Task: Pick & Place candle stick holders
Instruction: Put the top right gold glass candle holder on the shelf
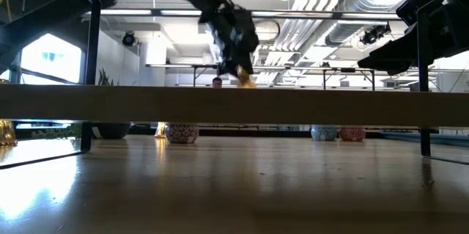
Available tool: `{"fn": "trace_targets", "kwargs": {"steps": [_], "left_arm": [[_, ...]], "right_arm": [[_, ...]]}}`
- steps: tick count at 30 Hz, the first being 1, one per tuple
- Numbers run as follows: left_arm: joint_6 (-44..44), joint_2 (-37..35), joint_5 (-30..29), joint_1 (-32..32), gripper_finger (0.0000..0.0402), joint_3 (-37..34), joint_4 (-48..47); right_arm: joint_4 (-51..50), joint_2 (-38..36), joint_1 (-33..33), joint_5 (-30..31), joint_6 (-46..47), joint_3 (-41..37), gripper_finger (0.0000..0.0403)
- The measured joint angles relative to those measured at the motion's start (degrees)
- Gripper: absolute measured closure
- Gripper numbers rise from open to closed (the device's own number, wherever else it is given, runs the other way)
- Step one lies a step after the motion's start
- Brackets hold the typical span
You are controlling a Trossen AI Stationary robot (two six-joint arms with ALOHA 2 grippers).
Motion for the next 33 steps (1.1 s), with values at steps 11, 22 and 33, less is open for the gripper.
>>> {"fn": "trace_targets", "kwargs": {"steps": [11, 22, 33], "left_arm": [[1.2, -6.2, 14.6, -6.2, 0.0245, 0.4, -6.8], [-2.8, -6.2, 7.8, -20.5, 0.0245, 0.3, -8.5], [-16.0, -6.1, -8.4, -34.3, 0.0245, 0.3, -13.5]], "right_arm": [[0.1, 0.0, 0.0, 0.0, -0.1, 0.0, 0.0153], [0.6, 0.0, 0.0, -1.5, 0.2, 0.0, 0.0153], [0.7, 0.0, 0.0, -4.3, 0.2, 0.0, 0.0153]]}}
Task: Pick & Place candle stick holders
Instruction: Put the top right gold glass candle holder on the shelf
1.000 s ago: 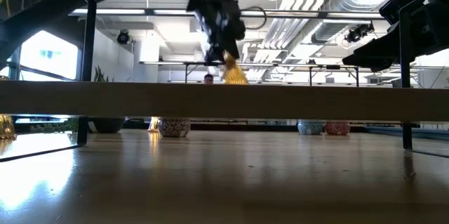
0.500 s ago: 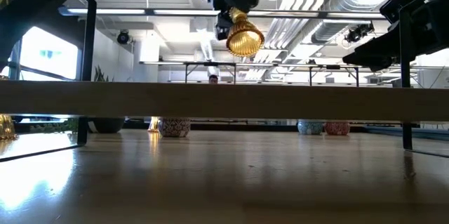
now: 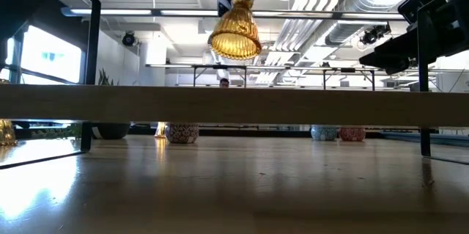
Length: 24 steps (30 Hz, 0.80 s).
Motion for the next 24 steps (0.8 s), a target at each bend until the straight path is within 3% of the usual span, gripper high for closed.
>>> {"fn": "trace_targets", "kwargs": {"steps": [11, 19, 24], "left_arm": [[-22.0, 0.0, -10.1, -13.4, 0.0245, 0.0, 0.3], [-37.3, 0.0, -22.2, -21.1, 0.0245, 0.0, 0.1], [-47.4, 0.0, -26.7, -24.5, 0.0245, -0.1, -5.5]], "right_arm": [[8.3, 0.0, 0.0, -5.3, -0.3, 0.0, 0.0153], [13.8, 0.0, 0.0, -10.6, -0.2, 0.0, 0.0153], [14.6, 0.0, 0.0, -13.7, 0.4, 0.0, 0.0153]]}}
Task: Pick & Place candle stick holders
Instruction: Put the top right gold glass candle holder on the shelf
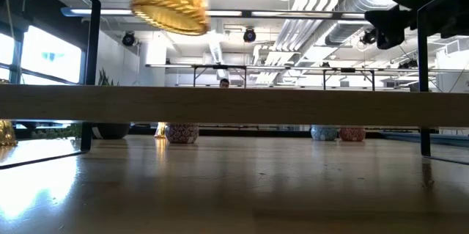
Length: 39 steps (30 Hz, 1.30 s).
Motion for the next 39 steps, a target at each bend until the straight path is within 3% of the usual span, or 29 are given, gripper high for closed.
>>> {"fn": "trace_targets", "kwargs": {"steps": [15, 20, 34, 39], "left_arm": [[-17.4, -0.3, -1.2, -1.7, 0.0245, -6.9, 0.5], [-19.5, -0.3, -1.1, -2.3, 0.0245, -9.1, 5.1], [-23.8, -0.4, -0.9, -3.2, 0.0244, -15.0, 5.9], [-22.2, -0.4, -3.7, -2.8, 0.0209, -15.7, 5.9]], "right_arm": [[-0.1, 0.0, 0.0, -4.4, 0.9, 0.0, 0.0153], [-0.2, 0.0, 0.0, -6.0, 0.8, 0.0, 0.0153], [-0.7, 0.0, 0.0, -8.8, 0.7, 0.0, 0.0153], [-0.7, 0.0, 0.0, -8.8, 0.7, 0.0, 0.0153]]}}
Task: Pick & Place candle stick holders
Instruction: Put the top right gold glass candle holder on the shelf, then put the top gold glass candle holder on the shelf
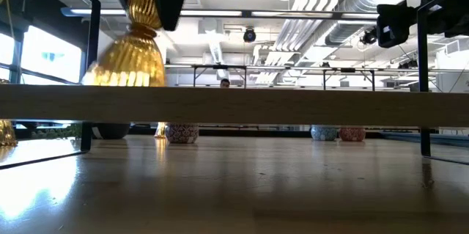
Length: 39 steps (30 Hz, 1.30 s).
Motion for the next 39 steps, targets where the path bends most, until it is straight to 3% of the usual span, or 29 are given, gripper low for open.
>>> {"fn": "trace_targets", "kwargs": {"steps": [12, 21, 25, 27, 34, 39], "left_arm": [[2.8, 0.0, -2.3, 0.0, 0.0194, 1.1, -0.6], [6.3, 0.0, -2.8, 0.0, 0.0193, 11.0, -5.7], [13.8, -1.6, -8.5, 0.1, 0.0193, 16.1, -5.0], [17.8, -5.4, -12.3, 0.7, 0.0193, 15.0, -3.8], [31.6, -15.5, -32.3, 2.0, 0.0192, 14.4, -5.6], [47.9, -23.0, -37.1, 7.1, 0.0192, 14.4, -5.5]], "right_arm": [[0.0, 0.0, 0.0, 0.0, 0.0, 0.0, 0.0153], [0.9, 0.0, 0.0, 0.3, -0.6, 0.0, 0.0153], [4.0, 0.0, 0.0, 0.3, 0.3, 0.0, 0.0153], [5.7, 0.0, 0.0, 0.3, 1.7, 0.0, 0.0153], [10.7, 0.3, 0.0, 1.4, 2.5, 0.0, 0.0153], [11.7, 1.2, 0.0, 6.6, 1.9, 0.0, 0.0153]]}}
